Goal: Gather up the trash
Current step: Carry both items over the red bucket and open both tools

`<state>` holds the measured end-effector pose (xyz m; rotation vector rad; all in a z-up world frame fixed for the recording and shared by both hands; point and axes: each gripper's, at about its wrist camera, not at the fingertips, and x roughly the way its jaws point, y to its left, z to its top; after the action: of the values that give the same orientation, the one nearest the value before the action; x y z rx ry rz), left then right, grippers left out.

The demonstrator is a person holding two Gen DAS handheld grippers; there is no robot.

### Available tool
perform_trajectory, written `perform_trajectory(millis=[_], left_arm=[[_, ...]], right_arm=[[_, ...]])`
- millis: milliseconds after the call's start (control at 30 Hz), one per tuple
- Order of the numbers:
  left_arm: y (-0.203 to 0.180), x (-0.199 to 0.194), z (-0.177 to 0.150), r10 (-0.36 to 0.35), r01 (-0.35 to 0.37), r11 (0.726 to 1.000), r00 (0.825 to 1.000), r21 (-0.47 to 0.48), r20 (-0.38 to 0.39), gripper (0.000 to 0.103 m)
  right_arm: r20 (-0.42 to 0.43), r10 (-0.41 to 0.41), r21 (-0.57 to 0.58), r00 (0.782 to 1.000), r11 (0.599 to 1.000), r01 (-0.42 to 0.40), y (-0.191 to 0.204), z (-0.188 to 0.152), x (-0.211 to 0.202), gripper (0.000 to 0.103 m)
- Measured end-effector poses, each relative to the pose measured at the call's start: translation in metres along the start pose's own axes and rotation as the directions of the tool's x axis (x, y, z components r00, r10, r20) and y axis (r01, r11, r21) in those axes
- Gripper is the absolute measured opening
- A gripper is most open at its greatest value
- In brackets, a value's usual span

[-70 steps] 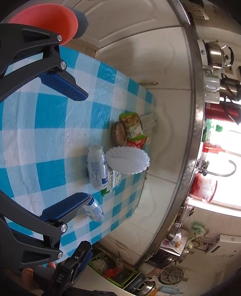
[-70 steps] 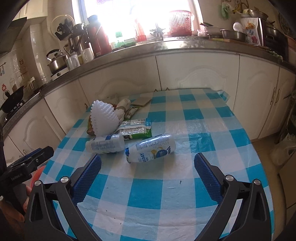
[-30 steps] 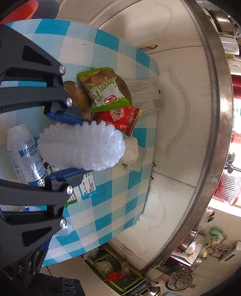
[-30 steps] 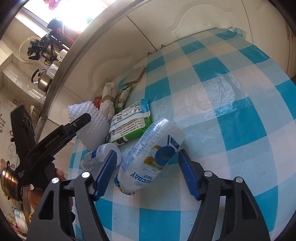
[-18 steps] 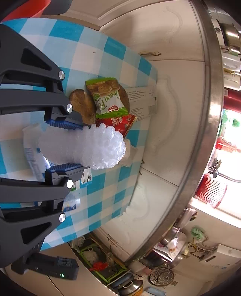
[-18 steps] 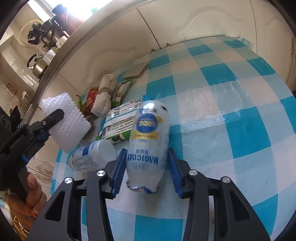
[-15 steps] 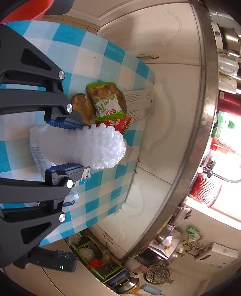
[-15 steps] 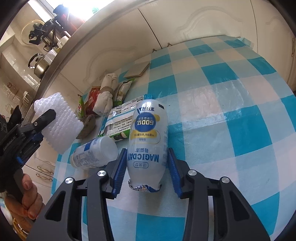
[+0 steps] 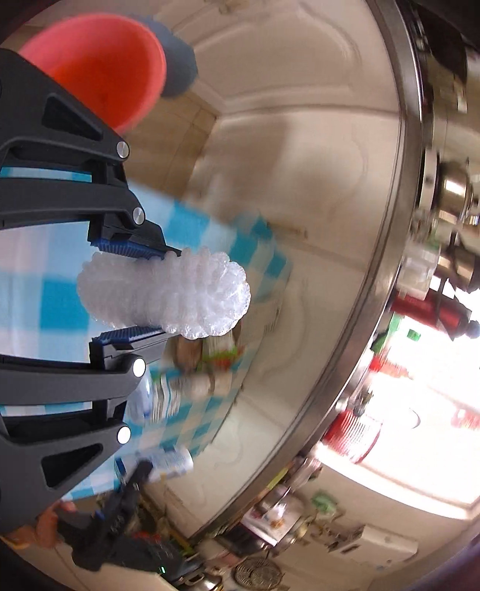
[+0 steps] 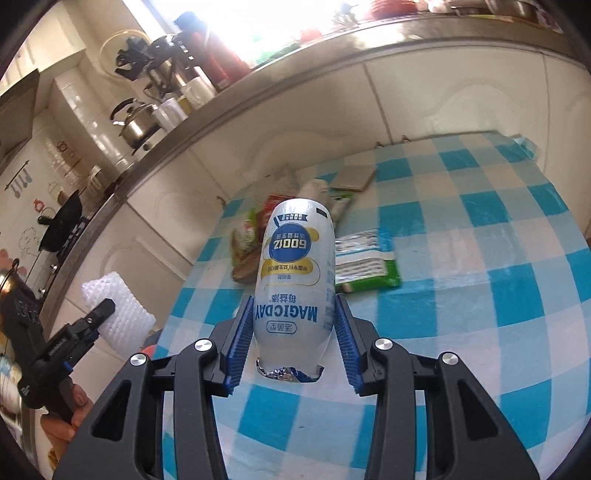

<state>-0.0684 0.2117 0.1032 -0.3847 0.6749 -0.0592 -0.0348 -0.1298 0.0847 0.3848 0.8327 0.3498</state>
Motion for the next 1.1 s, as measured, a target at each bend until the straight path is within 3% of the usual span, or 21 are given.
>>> perform_trajectory(millis=[200, 333, 500, 733, 800, 867, 933, 1033, 1100], left_arm=[[0.092, -0.041, -0.022, 0.213, -0.209, 0.970, 0.977, -0.125, 0.017, 0.034], [0.146, -0.050, -0.041, 0.281, -0.280, 0.937, 0.959, -0.208, -0.027, 0.035], [0.195, -0.050, -0.065, 0.296, -0.307, 0.908, 0.952, -0.286, -0.081, 0.035], [0.220, -0.025, -0.091, 0.280, -0.315, 0.896, 0.948, -0.314, -0.152, 0.041], [0.227, -0.020, -0.095, 0.283, -0.324, 0.889, 0.944, -0.323, -0.169, 0.044], [0.233, -0.018, -0.099, 0.288, -0.333, 0.883, 0.941, -0.331, -0.180, 0.055], [0.237, -0.018, -0.103, 0.304, -0.352, 0.875, 0.934, -0.334, -0.187, 0.065], [0.243, -0.022, -0.105, 0.332, -0.379, 0.862, 0.924, -0.337, -0.190, 0.080], [0.245, -0.023, -0.103, 0.332, -0.384, 0.859, 0.921, -0.337, -0.203, 0.083]], right_arm=[[-0.105, 0.156, -0.167, 0.982, 0.971, -0.172, 0.094, -0.009, 0.021, 0.044], [-0.240, 0.235, -0.249, 0.942, 0.923, -0.294, 0.162, -0.029, 0.053, 0.044], [-0.412, 0.245, -0.316, 0.878, 0.865, -0.390, 0.232, -0.068, 0.102, 0.044], [-0.567, 0.172, -0.343, 0.805, 0.840, -0.421, 0.283, -0.116, 0.164, 0.045], [-0.582, 0.150, -0.356, 0.799, 0.837, -0.417, 0.291, -0.126, 0.174, 0.045], [-0.595, 0.142, -0.364, 0.791, 0.830, -0.422, 0.295, -0.130, 0.182, 0.058], [-0.573, 0.126, -0.391, 0.810, 0.827, -0.405, 0.296, -0.132, 0.186, 0.071], [-0.540, 0.132, -0.407, 0.831, 0.823, -0.396, 0.292, -0.129, 0.180, 0.073], [-0.519, 0.151, -0.396, 0.842, 0.830, -0.393, 0.287, -0.125, 0.175, 0.084]])
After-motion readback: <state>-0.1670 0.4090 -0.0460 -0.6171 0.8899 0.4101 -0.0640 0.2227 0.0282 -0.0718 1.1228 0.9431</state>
